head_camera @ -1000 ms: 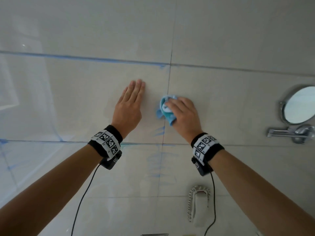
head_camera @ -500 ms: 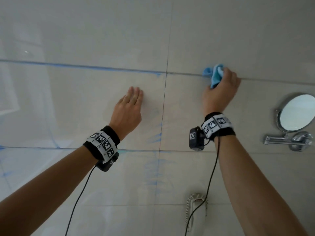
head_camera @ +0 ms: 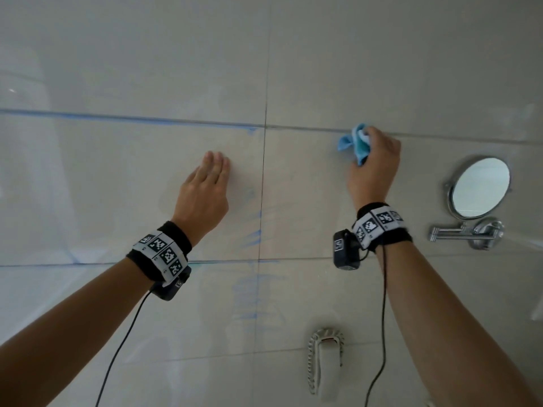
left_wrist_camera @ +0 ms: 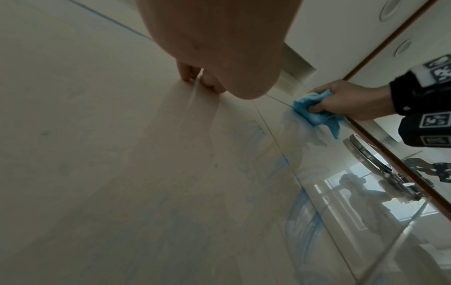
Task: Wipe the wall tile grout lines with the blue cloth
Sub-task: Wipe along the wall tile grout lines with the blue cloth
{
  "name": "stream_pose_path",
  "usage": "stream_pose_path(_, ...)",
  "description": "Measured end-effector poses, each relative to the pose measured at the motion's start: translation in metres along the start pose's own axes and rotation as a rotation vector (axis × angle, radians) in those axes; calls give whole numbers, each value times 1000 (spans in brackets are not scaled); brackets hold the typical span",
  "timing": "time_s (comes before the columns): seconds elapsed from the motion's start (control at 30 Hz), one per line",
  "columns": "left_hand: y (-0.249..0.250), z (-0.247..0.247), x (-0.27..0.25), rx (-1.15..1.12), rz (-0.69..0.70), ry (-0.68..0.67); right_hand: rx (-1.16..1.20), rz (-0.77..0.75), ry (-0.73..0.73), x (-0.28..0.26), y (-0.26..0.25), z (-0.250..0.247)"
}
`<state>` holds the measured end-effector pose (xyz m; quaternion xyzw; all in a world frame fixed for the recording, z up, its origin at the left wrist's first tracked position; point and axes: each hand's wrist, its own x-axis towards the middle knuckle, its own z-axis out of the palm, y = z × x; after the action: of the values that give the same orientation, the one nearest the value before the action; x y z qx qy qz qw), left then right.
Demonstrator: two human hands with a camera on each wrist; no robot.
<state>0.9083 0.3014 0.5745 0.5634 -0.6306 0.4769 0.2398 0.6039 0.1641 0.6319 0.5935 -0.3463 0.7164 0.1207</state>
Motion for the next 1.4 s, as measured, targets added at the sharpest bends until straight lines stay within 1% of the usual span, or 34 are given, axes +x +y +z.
stream_pose_path(0.07,2,0,0,-1,-4,-6,61,-118,-65,-11,-29,9)
stream_pose_path(0.17,5,-4,2,-12,-25,-29,103,-238,-258,-21,-76,19)
stream_pose_path(0.23,5,-4,1,-15,-19,-37,81,-305,-343,-13,-83,16)
stream_pose_path(0.3,2,-5,0,-16,-2,-34,31,-329,-347,-4,-71,8)
stream_pose_path(0.33,0,-6,0,-21,1,-33,14,-302,-318,-1,-61,6)
stream_pose_path(0.4,-1,-8,-1,-32,-4,-47,9,-194,-228,-6,-48,6)
stream_pose_path(0.5,2,-14,1,-36,-26,-69,69,-41,-66,-22,-69,25)
stream_pose_path(0.53,3,-15,1,-42,-24,-73,96,-28,-43,-26,-81,31)
stream_pose_path(0.57,4,-15,2,-42,-24,-75,112,-63,-73,-29,-95,36)
stream_pose_path(0.63,5,-15,2,-31,-25,-68,88,-233,-229,-38,-116,44)
stream_pose_path(0.67,4,-14,2,-32,-26,-67,73,-305,-292,-40,-122,45)
stream_pose_path(0.7,4,-14,2,-34,-28,-73,67,-346,-329,-37,-123,45)
stream_pose_path(0.77,5,-14,2,-19,-31,-84,41,-390,-365,-26,-116,40)
stream_pose_path(0.83,8,-18,6,-17,-31,-82,-13,-403,-365,-17,-99,28)
stream_pose_path(1.0,22,-28,12,-49,-89,-21,-38,-275,-233,0,-38,-5)
stream_pose_path(1.07,24,-27,13,-48,-99,-25,-64,-243,-211,7,-15,-17)
stream_pose_path(1.2,18,-26,12,-57,-95,-32,-112,-96,-154,18,23,-31)
stream_pose_path(1.3,15,-25,13,-72,-63,-17,-79,-19,-105,18,23,-28)
stream_pose_path(1.4,13,-23,15,-80,-65,-14,1,92,-34,14,7,-19)
